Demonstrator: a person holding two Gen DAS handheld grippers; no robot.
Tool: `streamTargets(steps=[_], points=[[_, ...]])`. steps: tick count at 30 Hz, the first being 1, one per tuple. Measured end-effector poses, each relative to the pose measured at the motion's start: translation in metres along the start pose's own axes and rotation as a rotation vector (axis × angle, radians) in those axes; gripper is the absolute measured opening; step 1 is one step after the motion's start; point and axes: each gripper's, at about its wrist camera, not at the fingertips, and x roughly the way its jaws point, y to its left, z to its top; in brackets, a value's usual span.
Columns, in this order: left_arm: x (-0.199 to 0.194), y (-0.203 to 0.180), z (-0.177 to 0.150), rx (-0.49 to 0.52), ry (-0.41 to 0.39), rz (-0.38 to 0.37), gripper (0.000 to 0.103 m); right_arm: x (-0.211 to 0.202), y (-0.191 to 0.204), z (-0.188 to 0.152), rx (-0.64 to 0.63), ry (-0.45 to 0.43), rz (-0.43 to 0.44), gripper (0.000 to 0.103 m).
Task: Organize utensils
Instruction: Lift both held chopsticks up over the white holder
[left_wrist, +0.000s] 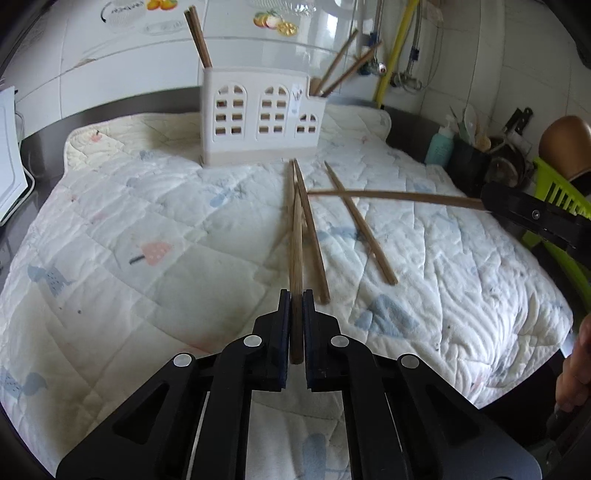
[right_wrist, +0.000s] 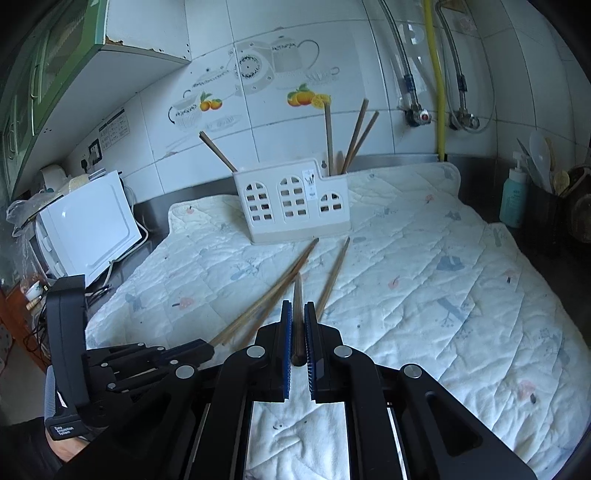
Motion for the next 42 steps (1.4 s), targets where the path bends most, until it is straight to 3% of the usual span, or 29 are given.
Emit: streamTargets(steps=[6,11,19,35,42], points=[[-0.023,-0.002,0.019,0.038,-0.102,-0.001,0.005,-0.005,0.001,0.027,-0.022,-0.043,0.019,0.007],[-0.025,0.006,0.036,-0.004,-0.117,-0.051,0.005,0.001,-0.003,0.051,-0.04,-0.054,0.04,0.007],[-0.042,0.01,0.067,-0.01,-0.215,-0.043,0.005,0.006,-0.005,0.106,-0.089,-0.077,0.095,0.006],[-0.056,0.016,0.127,0.01,-0.25,-0.062,0.005,0.018,0.0,0.228,-0.16,-0.103,0.186,0.006],[-0.061,0.018,0.157,0.044,-0.274,-0.039,0.005,0.032,-0.005,0.28,-0.149,-0.169,0.137,0.006]])
